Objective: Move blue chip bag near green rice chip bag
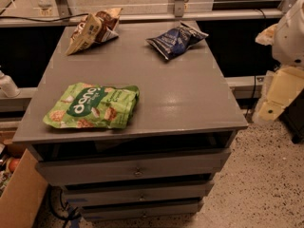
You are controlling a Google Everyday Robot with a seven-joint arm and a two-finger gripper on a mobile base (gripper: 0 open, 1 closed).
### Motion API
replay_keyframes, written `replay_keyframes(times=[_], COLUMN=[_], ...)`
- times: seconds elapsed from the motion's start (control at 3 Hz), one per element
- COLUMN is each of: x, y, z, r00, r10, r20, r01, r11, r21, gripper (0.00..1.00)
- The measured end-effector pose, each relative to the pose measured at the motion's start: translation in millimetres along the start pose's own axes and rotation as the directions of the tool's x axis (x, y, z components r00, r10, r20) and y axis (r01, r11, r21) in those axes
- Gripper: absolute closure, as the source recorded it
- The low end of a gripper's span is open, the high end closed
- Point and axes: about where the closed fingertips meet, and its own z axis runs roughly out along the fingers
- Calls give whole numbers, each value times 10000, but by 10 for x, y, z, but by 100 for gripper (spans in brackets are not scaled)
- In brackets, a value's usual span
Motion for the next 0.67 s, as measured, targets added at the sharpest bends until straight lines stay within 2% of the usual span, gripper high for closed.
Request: replay_keyframes(times=[0.33,0.67], x=[-107,-220], y=[-373,-916], z=[378,758], r00=[9959,9817], r10=[331,732], r20=[848,1755], r01=[-376,-916], r11=[9979,9909], r21=[520,989], gripper=[0,0])
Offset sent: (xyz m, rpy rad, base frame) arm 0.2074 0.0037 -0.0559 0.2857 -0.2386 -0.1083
